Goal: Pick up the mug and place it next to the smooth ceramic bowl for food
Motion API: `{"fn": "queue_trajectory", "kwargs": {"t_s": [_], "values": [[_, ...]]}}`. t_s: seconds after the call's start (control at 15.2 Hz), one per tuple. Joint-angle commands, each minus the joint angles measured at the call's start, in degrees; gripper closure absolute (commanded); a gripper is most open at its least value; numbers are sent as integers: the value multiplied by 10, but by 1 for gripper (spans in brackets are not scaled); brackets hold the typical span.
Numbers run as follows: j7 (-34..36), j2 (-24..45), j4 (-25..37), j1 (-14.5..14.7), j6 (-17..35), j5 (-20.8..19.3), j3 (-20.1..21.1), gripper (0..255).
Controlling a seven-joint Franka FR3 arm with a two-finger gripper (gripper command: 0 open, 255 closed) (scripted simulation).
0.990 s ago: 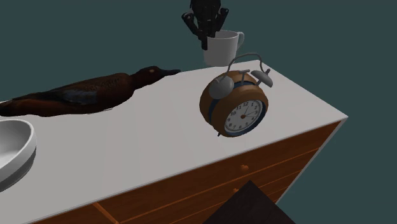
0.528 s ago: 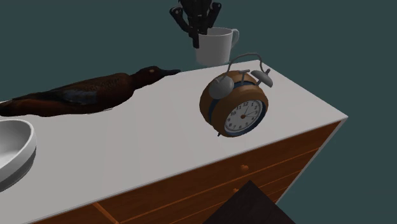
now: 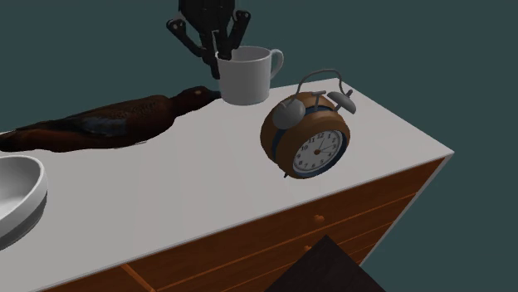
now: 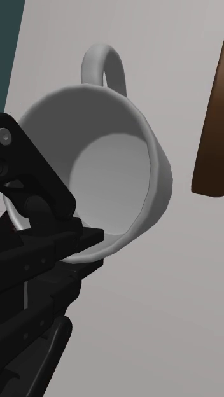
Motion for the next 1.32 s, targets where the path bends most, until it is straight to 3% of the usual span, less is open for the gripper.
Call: {"fn": "queue_trajectory", "kwargs": {"t_s": [0.0,0.59,1.25], "values": [[30,-22,-20,12,-3,-3,16,255],[156,-85,-87,63,-6,7,93,255],[294,-99,-101,123,-11,40,184,255]]}}
